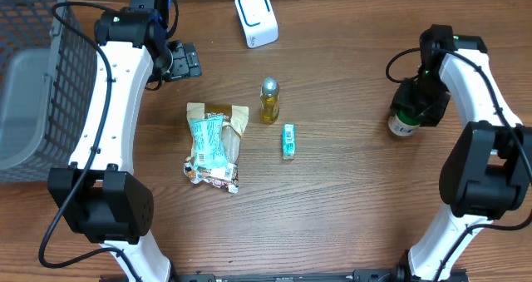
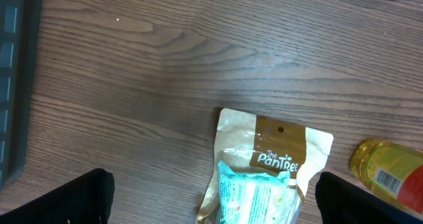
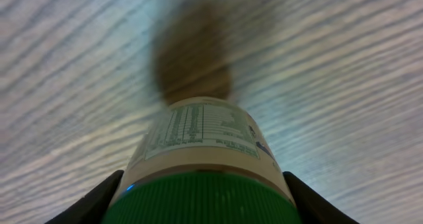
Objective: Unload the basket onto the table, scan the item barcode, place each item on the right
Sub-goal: 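Carry the jar to the right side of the table and lower it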
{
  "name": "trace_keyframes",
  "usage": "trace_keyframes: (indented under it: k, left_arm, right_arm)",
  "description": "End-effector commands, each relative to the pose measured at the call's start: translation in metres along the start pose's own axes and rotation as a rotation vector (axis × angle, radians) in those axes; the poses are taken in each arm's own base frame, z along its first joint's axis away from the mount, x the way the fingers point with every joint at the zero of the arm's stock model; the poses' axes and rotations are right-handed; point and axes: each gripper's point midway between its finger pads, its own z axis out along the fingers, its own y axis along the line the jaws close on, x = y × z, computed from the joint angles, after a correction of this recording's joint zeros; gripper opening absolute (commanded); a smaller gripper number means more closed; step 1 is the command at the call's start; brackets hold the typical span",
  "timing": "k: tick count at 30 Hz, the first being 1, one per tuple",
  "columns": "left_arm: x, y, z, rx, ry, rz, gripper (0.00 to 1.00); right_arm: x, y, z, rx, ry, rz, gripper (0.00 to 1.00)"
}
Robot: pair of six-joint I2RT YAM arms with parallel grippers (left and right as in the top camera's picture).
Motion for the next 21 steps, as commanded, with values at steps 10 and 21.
trace_keyframes:
  k: [10, 21]
  left_arm:
    - [-0.0044, -0.0005, -0.0046, -0.001, -0.019, 0.004, 1.0]
    - [-0.0044, -0.0005, -0.0046, -0.001, -0.019, 0.003, 1.0]
  right_arm:
    - [-0.0014, 0.0022, -0.0021, -0.012, -0.015, 0.041, 0.53]
    - [-0.0042, 0.0033, -0.0022, -0.017, -0.026, 0.071, 0.53]
